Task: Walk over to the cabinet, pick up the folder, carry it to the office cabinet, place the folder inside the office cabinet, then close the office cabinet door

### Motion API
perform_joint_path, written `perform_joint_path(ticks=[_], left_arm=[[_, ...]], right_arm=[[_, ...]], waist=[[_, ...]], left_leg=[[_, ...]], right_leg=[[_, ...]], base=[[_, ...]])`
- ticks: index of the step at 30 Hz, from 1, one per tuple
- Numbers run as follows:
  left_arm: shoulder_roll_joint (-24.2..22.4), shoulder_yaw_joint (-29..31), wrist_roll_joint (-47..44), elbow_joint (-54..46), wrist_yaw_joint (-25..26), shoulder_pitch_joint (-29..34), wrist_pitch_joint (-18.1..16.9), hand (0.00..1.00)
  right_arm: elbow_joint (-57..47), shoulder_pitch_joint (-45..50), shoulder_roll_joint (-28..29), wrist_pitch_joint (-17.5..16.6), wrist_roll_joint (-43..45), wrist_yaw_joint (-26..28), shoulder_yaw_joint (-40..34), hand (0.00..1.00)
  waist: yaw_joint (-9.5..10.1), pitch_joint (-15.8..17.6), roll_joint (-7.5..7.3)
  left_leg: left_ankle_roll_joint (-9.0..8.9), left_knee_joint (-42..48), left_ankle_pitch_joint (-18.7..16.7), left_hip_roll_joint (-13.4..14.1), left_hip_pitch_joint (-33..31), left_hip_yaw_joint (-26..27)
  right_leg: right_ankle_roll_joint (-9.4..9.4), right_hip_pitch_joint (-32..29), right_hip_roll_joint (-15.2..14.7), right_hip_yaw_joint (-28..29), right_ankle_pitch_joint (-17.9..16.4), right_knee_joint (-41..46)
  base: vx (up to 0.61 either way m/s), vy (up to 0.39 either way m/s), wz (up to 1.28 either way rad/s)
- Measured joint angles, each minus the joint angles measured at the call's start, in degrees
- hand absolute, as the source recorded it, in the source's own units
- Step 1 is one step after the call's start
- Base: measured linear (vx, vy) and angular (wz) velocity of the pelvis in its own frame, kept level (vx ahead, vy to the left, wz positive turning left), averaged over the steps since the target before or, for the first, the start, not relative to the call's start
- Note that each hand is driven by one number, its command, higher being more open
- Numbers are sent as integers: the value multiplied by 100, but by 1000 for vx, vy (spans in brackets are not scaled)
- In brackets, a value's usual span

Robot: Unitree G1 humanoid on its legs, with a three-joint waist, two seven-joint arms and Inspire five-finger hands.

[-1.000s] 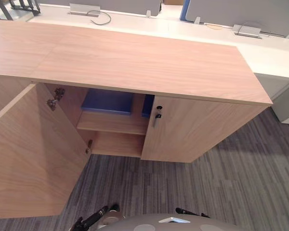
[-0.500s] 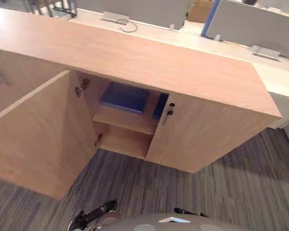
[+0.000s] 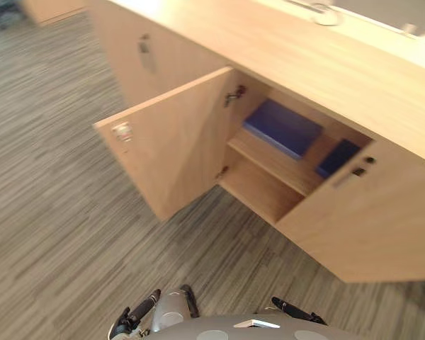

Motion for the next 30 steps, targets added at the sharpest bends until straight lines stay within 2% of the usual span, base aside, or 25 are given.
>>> perform_joint_path(ticks=[1, 2, 3, 5, 6, 7, 8, 10, 19, 23, 30], left_arm=[[-87, 15, -2, 13, 31, 82, 9, 100], [-158, 18, -2, 26, 38, 169, 21, 100], [-302, 62, -22, 38, 34, 224, 47, 100], [-291, -6, -24, 35, 16, 297, 45, 100], [-256, -61, -13, 58, 16, 316, 44, 100], [-257, -62, -11, 61, 16, 316, 38, 100], [-261, -64, -1, 87, 12, 324, 39, 100], [-242, -58, -1, 89, -10, 342, 38, 100], [-272, -52, 4, 88, -51, 465, 37, 100], [-268, -44, 4, 85, -56, 465, 38, 100], [-257, -53, -49, -238, -59, 348, 121, 100]], right_arm=[[-47, -20, -58, -7, 10, 14, -12, 100], [-86, -24, -123, -5, 9, 10, -14, 100], [-125, -78, -205, -11, 10, -9, -42, 100], [-130, -85, -191, 2, 34, 34, -45, 100], [-130, -83, -188, 6, 66, 69, -65, 100], [-131, -91, -192, 7, 66, 72, -66, 100], [-130, -99, -195, 7, 99, 71, -61, 100], [-131, -103, -198, 7, 192, 62, -48, 100], [-123, -166, -249, 11, 193, 32, 188, 100], [-108, -177, -249, 12, 229, 14, 240, 100], [-80, -165, -254, 22, 249, 17, 212, 100]], waist=[[82, 7, 176], [71, 28, 277], [46, 13, 442], [54, -32, 375], [42, -84, 348], [53, -86, 353], [43, -93, 380], [40, -97, 401], [34, -125, 451], [30, -114, 434], [-1, -102, 381]], left_leg=[[-105, 762, -489, 435, 116, 406], [-297, 749, -634, 578, 255, 417], [-307, 372, -594, 383, 384, 278], [-179, -391, -212, -54, 617, 218], [-97, -1037, 159, -332, 787, 80], [-84, -1268, 291, -404, 850, 41], [-73, -1858, 639, -523, 1028, -59], [-73, -2318, 918, -567, 1184, -156], [-74, -2355, 1026, -577, 1184, -216], [-93, -2355, 1013, -609, 1202, -200], [-96, -2355, 981, -603, 1284, -41]], right_leg=[[55, 45, 5, -195, 45, 128], [59, 103, 21, -294, 41, 188], [82, 114, -41, -405, 42, 264], [75, 71, -248, -464, 111, 221], [4, 76, -318, -458, 210, 125], [36, 65, -327, -460, 277, 104], [115, 52, -310, -485, 412, 60], [133, 42, -263, -536, 457, 59], [64, 86, -239, -599, 415, 18], [-2, 128, -240, -578, 372, -75], [-3, 152, -229, -412, 369, -174]], base=[[-13, 28, 85], [37, 137, 51], [42, 181, 44], [1, 214, 55], [-29, 162, 56], [-70, 117, 56], [-81, 55, 29], [-94, -2, 26], [-66, -36, 1], [-73, 5, -2], [-27, -2, -11]])
